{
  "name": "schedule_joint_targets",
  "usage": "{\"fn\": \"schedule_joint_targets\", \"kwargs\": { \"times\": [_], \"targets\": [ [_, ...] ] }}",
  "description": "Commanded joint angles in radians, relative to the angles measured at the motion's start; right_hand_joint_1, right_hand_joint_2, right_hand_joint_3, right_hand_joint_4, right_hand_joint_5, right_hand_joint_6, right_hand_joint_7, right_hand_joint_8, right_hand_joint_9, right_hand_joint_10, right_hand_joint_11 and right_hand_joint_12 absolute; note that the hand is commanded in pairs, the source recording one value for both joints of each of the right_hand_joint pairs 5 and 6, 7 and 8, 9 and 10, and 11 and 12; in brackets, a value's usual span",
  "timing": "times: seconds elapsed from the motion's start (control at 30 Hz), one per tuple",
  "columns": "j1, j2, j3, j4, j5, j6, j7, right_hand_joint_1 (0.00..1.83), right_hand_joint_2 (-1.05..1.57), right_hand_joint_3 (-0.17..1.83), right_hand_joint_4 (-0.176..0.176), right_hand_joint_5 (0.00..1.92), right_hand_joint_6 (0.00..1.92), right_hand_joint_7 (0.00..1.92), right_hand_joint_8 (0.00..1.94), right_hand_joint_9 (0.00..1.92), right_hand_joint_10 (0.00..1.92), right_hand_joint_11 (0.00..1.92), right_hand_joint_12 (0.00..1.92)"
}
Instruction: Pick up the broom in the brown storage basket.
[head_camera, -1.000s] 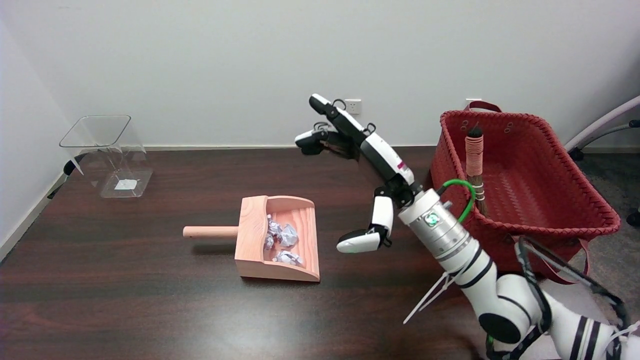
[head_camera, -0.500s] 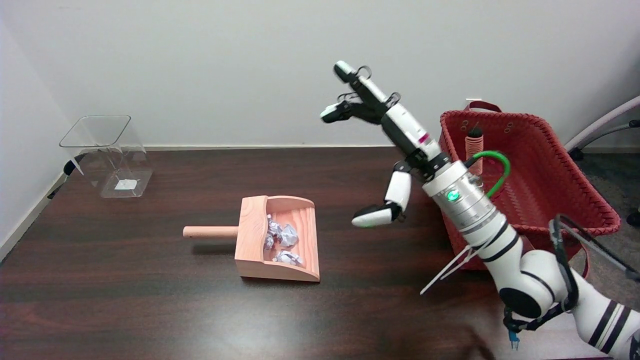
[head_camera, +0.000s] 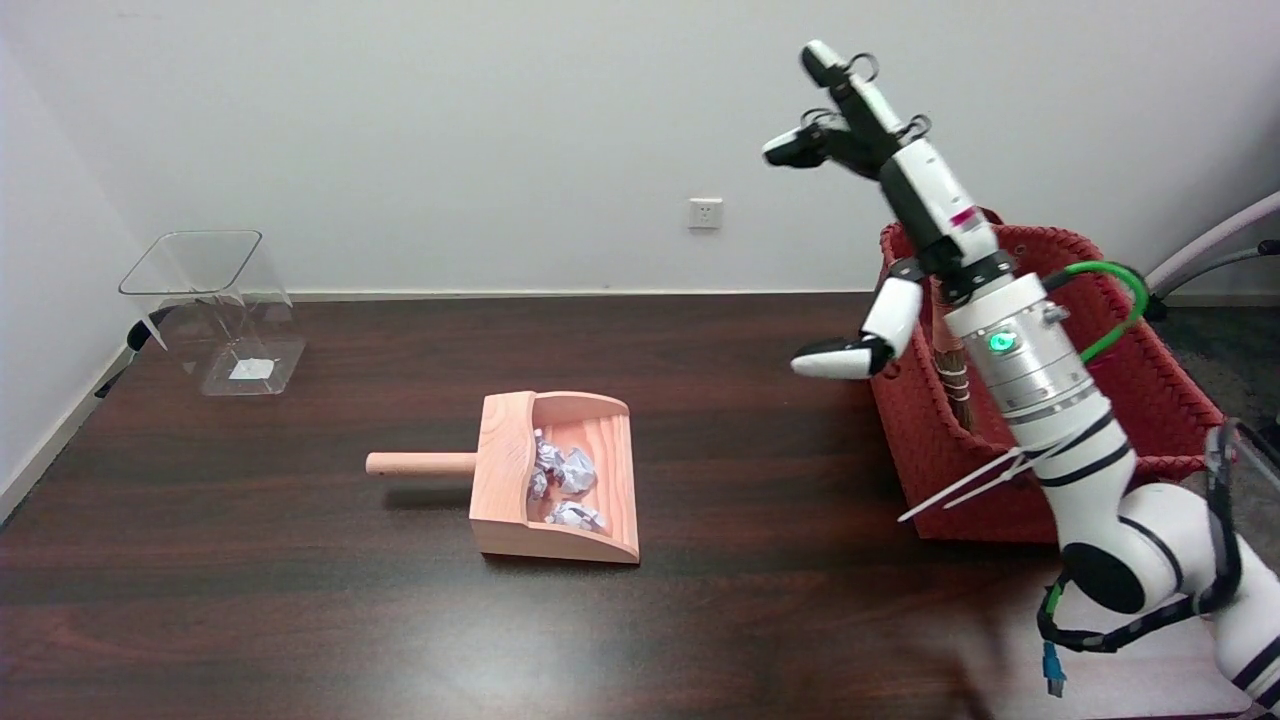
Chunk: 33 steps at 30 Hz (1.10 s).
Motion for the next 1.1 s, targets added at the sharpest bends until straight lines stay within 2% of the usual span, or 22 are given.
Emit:
{"fn": "schedule_joint_targets", "kwargs": {
  "times": [0.03, 0.6, 0.83, 1.1],
  "targets": [
    [-0.1, -0.033, 0.219, -0.045, -0.008, 0.022, -0.02, 1.23, -0.66, 1.16, 0.0, 0.08, 0.08, 0.63, 0.63, 0.58, 0.58, 0.56, 0.56],
    [-0.093, -0.039, 0.277, -0.027, 0.07, -0.013, -0.023, 1.23, -0.6, 1.12, 0.0, 0.18, 0.18, 0.8, 0.8, 0.69, 0.69, 0.73, 0.73],
    [-0.107, -0.045, 0.308, 0.042, 0.125, -0.076, -0.021, 1.23, -0.67, 1.23, 0.0, 0.17, 0.17, 0.66, 0.66, 0.59, 0.59, 0.67, 0.67],
    [-0.107, -0.046, 0.303, 0.123, 0.168, -0.118, -0.02, 1.22, -0.72, 1.25, 0.0, 0.12, 0.12, 0.6, 0.6, 0.51, 0.51, 0.58, 0.58]
  ]
}}
